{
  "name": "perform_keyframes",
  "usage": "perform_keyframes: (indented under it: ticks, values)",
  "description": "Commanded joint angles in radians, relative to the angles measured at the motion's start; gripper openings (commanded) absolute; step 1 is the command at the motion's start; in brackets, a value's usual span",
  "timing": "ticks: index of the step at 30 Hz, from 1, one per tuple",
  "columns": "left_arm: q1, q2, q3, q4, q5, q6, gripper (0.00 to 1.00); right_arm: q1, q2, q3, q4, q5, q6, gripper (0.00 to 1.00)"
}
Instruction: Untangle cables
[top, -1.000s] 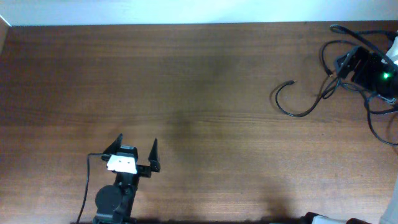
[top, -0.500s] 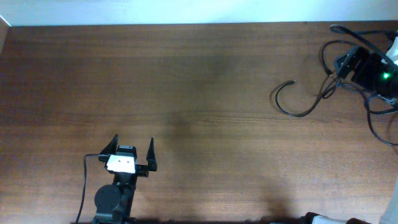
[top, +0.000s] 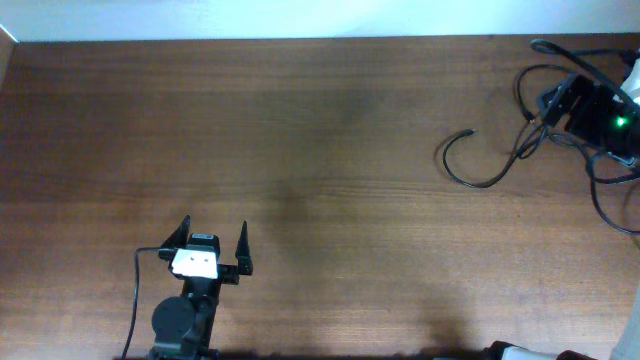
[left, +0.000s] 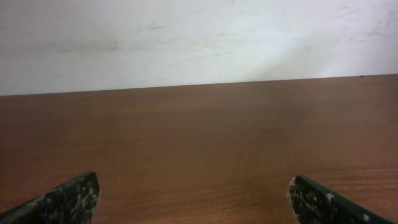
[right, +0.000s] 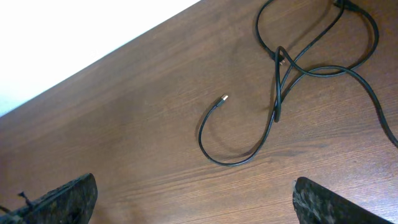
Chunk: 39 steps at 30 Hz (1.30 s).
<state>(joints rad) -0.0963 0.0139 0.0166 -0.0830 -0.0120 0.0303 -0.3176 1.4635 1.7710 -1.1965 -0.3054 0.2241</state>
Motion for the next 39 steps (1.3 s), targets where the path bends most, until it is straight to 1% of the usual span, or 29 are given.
perform_keyframes:
  ticks: [1, 28, 33, 35, 37, 39]
  values:
    - [0.006, -0.009, -0.008, 0.000, -0.003, 0.016, 0.99, -0.003, 0.003, 0.008, 0.003, -0.005, -0.010, 0.99]
    - [0.006, -0.009, -0.008, 0.000, -0.003, 0.016, 0.99, -0.003, -0.006, 0.007, 0.002, 0.002, -0.010, 0.99]
    - [0.006, -0.009, -0.008, 0.000, -0.003, 0.016, 0.98, -0.003, -0.059, 0.007, -0.004, 0.003, -0.011, 0.99]
    - [0.006, -0.009, -0.008, 0.000, -0.003, 0.016, 0.99, -0.001, -0.100, 0.008, 0.011, 0.003, 0.016, 0.99]
    - [0.006, -0.009, -0.008, 0.000, -0.003, 0.016, 0.99, 0.013, -0.131, 0.007, 0.011, 0.047, 0.016, 0.99]
    - [0.006, -0.009, -0.008, 0.000, -0.003, 0.016, 0.99, 0.048, -0.167, 0.005, 0.053, 0.097, 0.016, 0.99]
